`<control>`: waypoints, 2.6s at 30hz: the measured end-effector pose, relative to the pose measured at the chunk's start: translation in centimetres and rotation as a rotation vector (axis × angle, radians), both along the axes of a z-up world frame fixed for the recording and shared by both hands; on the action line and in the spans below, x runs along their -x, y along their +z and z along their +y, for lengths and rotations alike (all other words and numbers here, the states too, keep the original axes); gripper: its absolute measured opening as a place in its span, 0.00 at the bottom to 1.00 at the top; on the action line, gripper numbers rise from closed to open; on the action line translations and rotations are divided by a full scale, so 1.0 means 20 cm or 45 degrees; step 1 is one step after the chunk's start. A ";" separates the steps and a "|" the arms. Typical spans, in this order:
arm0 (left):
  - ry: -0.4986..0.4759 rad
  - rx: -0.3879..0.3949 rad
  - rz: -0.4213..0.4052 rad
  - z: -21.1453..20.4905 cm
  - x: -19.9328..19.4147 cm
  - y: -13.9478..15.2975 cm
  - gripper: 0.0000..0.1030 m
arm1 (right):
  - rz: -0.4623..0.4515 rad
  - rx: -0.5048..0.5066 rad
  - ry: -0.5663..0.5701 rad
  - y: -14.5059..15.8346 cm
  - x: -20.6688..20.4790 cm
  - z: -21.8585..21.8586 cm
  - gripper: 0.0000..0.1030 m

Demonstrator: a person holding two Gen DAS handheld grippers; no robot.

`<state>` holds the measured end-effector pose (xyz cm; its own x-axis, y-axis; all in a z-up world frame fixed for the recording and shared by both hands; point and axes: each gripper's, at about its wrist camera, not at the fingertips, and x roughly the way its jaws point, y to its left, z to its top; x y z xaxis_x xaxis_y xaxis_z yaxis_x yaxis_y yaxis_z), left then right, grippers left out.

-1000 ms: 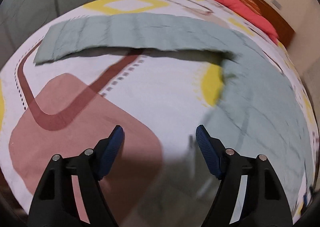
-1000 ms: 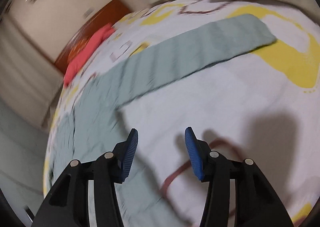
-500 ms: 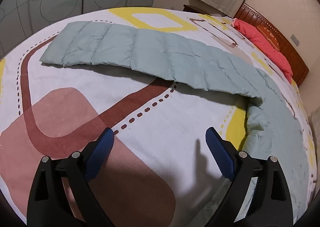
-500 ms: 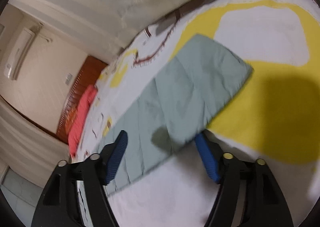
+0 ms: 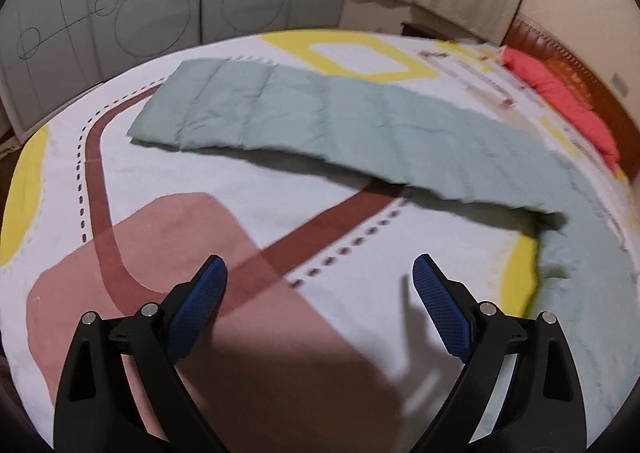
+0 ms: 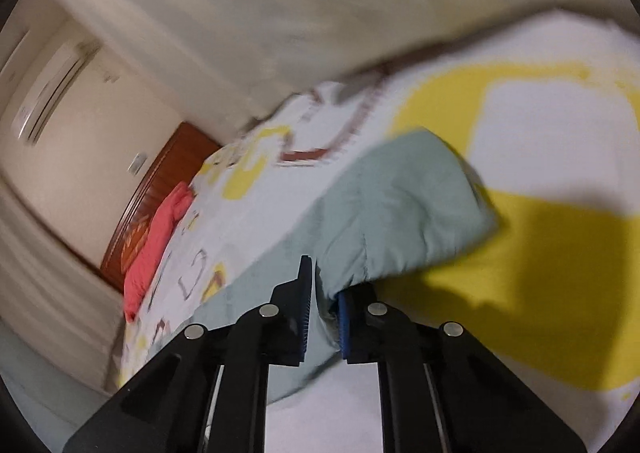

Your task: Fold large clothes

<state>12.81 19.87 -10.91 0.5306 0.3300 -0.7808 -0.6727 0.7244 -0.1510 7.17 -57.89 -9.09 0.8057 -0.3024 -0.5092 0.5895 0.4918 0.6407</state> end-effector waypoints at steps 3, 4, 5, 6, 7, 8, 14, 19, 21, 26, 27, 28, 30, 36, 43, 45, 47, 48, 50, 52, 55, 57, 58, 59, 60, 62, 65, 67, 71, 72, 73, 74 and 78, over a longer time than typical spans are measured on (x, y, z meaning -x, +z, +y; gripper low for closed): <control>-0.005 -0.051 0.022 0.01 -0.01 0.00 0.92 | 0.011 0.119 0.109 0.14 -0.11 0.16 0.08; -0.007 -0.059 0.048 0.02 -0.02 -0.01 0.92 | 0.017 0.152 0.156 0.18 -0.16 0.23 0.08; -0.007 -0.062 0.067 0.03 -0.03 -0.02 0.92 | 0.021 0.176 0.191 0.20 -0.21 0.29 0.08; -0.008 -0.071 0.084 0.03 -0.03 -0.03 0.92 | 0.024 0.205 0.240 0.24 -0.26 0.37 0.08; -0.013 -0.082 0.099 0.04 -0.04 -0.04 0.93 | 0.026 0.232 0.292 0.26 -0.32 0.45 0.07; -0.019 -0.085 0.106 0.04 -0.04 -0.04 0.96 | 0.030 0.253 0.331 0.28 -0.36 0.52 0.07; -0.038 -0.101 0.115 0.06 -0.04 -0.06 0.98 | 0.060 0.346 0.589 0.33 -0.69 1.00 0.05; -0.041 -0.097 0.097 0.06 -0.03 -0.07 0.98 | 0.079 0.391 0.791 0.30 -0.89 1.41 0.05; -0.041 -0.096 0.091 0.06 -0.02 -0.07 0.98 | 0.095 0.412 0.871 0.28 -0.97 1.56 0.05; -0.041 -0.102 0.089 0.05 -0.02 -0.06 0.98 | 0.167 0.456 1.083 0.18 -1.07 1.90 0.05; -0.040 -0.104 0.089 0.05 -0.01 -0.06 0.98 | 0.190 0.468 1.134 0.16 -1.09 1.97 0.05; -0.040 -0.103 0.089 0.05 -0.01 -0.06 0.98 | 0.216 0.477 1.185 0.14 -1.10 2.03 0.05; -0.040 -0.103 0.088 0.05 -0.01 -0.06 0.98 | 0.268 0.489 1.262 0.09 -1.12 2.11 0.05; -0.040 -0.103 0.090 0.05 -0.01 -0.06 0.98 | 0.421 0.494 1.411 -0.05 -1.11 2.29 0.09; -0.040 -0.103 0.091 0.05 -0.01 -0.06 0.98 | 0.330 0.408 1.446 0.04 -1.05 2.30 0.65; -0.039 -0.104 0.091 0.05 -0.01 -0.06 0.98 | 0.300 0.426 1.412 0.11 -1.00 2.20 0.65; -0.039 -0.106 0.094 0.05 -0.01 -0.07 0.98 | 0.272 0.444 1.325 0.18 -0.99 2.07 0.65; -0.039 -0.107 0.095 0.05 -0.01 -0.06 0.98 | 0.271 0.446 1.265 0.21 -0.99 1.97 0.63; -0.039 -0.110 0.097 0.05 -0.01 -0.07 0.98 | 0.314 0.447 1.153 0.21 -1.00 1.78 0.48; -0.038 -0.113 0.100 0.05 -0.01 -0.07 0.98 | 0.393 0.421 1.048 0.15 -1.02 1.58 0.36; -0.038 -0.116 0.102 0.05 -0.02 -0.07 0.98 | 0.560 0.420 0.941 0.00 -1.05 1.36 0.32; -0.038 -0.116 0.101 0.05 -0.02 -0.07 0.98 | 0.593 0.366 0.944 -0.12 -1.06 1.27 0.31; -0.039 -0.116 0.101 0.05 -0.02 -0.07 0.98 | 0.567 0.345 0.965 -0.12 -1.05 1.25 0.31; -0.038 -0.115 0.101 0.05 -0.02 -0.07 0.98 | 0.571 0.339 0.975 -0.10 -1.05 1.25 0.31; -0.038 -0.116 0.101 0.05 -0.02 -0.07 0.98 | 0.574 0.325 0.982 -0.06 -1.06 1.25 0.31; -0.038 -0.121 0.105 0.04 -0.02 -0.07 0.98 | 0.507 0.303 0.965 0.02 -1.09 1.21 0.31; -0.036 -0.130 0.109 0.04 -0.03 -0.07 0.98 | 0.454 0.347 0.901 0.10 -1.17 1.15 0.33; -0.037 -0.129 0.109 0.04 -0.03 -0.07 0.98 | 0.452 0.349 0.890 0.08 -1.26 1.11 0.33; -0.037 -0.130 0.110 0.04 -0.03 -0.07 0.98 | 0.582 0.313 0.909 -0.11 -1.41 1.06 0.33; -0.037 -0.129 0.110 0.04 -0.03 -0.07 0.98 | 0.579 0.312 0.909 -0.09 -1.42 1.04 0.33; -0.037 -0.128 0.110 0.04 -0.03 -0.07 0.98 | 0.588 0.305 0.903 -0.07 -1.42 1.05 0.33; -0.037 -0.129 0.110 0.04 -0.03 -0.07 0.98 | 0.581 0.300 0.898 -0.04 -1.41 1.05 0.33; -0.036 -0.134 0.114 0.05 -0.03 -0.07 0.98 | 0.523 0.410 0.853 0.04 -1.39 1.06 0.40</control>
<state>13.33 20.81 -12.34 0.4710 0.3984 -0.7871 -0.6588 0.7522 -0.0135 35.03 -36.61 -8.31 0.6361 -0.0075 -0.7716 0.2641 0.9417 0.2086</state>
